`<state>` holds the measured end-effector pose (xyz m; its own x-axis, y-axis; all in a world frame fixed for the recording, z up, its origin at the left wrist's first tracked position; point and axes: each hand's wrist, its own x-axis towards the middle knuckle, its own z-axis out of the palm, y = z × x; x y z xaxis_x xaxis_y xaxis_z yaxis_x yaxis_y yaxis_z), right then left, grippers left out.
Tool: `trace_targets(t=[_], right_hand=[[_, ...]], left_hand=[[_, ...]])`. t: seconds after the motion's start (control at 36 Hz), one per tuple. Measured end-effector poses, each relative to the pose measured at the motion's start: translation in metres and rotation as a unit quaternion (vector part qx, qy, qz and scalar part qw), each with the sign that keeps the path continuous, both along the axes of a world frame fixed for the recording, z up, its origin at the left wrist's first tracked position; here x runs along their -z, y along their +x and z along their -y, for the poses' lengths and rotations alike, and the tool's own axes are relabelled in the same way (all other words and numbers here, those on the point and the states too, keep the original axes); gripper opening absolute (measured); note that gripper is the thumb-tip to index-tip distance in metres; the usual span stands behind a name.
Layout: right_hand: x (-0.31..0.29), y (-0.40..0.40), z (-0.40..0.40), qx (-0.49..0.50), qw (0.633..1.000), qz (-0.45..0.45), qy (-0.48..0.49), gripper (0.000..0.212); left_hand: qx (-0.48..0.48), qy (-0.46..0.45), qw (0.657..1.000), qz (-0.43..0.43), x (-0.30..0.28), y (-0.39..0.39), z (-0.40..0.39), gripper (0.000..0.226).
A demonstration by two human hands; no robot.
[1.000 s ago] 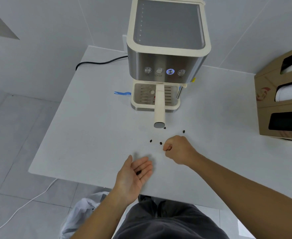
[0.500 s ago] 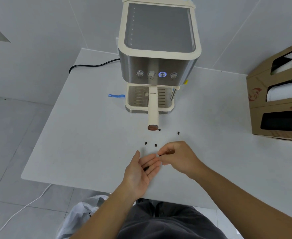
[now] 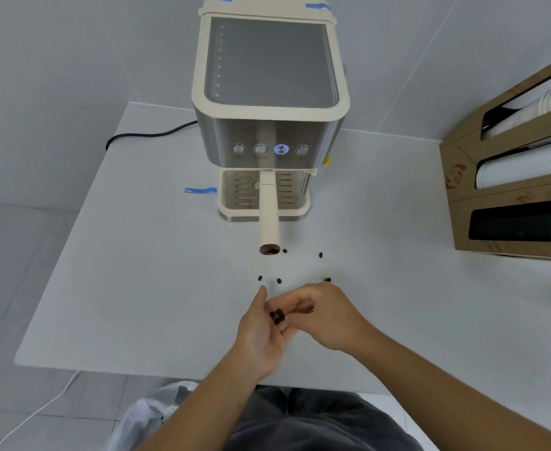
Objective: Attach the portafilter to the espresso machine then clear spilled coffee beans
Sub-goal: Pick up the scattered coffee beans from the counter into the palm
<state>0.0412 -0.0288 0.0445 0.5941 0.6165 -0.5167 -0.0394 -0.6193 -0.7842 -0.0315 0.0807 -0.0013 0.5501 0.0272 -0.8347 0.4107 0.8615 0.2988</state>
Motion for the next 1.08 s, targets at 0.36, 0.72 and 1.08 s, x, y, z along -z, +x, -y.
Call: trace_targets(t=[0.36, 0.72, 1.08], right_hand=[[0.033, 0.064, 0.041, 0.056, 0.981, 0.122, -0.141, 0.017], [0.053, 0.119, 0.013, -0.018, 0.96, 0.187, -0.209, 0.025], [0.057, 0.126, -0.009, -0.118, 0.925, 0.216, -0.29, 0.018]], left_hand=[[-0.039, -0.028, 0.998, -0.041, 0.0, -0.001, -0.008, 0.057], [-0.078, -0.033, 0.995, -0.054, 0.002, -0.005, -0.017, 0.056], [-0.088, -0.028, 0.994, -0.066, 0.001, -0.01, -0.026, 0.057]])
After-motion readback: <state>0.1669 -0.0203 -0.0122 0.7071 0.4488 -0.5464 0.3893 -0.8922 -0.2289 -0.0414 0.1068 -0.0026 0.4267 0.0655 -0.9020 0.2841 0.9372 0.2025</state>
